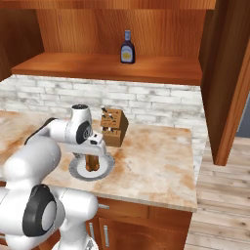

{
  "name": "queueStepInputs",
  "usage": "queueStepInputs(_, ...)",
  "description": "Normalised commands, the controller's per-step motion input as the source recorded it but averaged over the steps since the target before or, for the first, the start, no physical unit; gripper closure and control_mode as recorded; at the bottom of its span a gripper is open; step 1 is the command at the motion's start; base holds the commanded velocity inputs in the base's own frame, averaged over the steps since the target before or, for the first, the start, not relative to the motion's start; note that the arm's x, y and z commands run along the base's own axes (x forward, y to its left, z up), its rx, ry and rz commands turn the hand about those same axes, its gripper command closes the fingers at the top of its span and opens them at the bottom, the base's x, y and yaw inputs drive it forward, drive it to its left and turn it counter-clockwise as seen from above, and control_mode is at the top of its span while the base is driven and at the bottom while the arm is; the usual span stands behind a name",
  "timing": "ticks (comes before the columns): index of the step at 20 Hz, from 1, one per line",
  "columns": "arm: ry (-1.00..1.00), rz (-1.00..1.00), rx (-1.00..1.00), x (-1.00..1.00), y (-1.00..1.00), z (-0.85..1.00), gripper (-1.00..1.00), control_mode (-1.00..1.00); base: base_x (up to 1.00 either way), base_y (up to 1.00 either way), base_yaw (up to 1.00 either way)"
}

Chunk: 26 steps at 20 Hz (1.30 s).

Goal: Move the hot dog bun to the plate on the dining table and place the condiment next to that plate. Then navigate to the fridge and take the sausage and place it on the plate as well.

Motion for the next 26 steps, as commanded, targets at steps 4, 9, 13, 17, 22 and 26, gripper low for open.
queueStepInputs(4, 0.00, 0.03, 0.00, 0.33, -0.01, -0.46, -1.00, -1.00, 0.00, 0.00, 0.00)
queueStepInputs(9, 0.00, 0.04, 0.00, 0.26, 0.00, -0.25, -1.00, -1.00, 0.00, 0.00, 0.00)
queueStepInputs(13, 0.00, 0.04, 0.00, 0.09, 0.00, -0.07, -1.00, -1.00, 0.00, 0.00, 0.00)
queueStepInputs(17, 0.00, 0.02, -0.01, 0.00, -0.06, -0.02, -1.00, -1.00, 0.00, 0.00, 0.00)
queueStepInputs(22, -0.02, 0.00, -0.04, -0.11, -0.04, -0.10, -1.00, -1.00, 0.00, 0.00, 0.00)
queueStepInputs(26, 0.00, 0.03, 0.00, 0.00, 0.02, -0.29, -1.00, -1.00, 0.00, 0.00, 0.00)
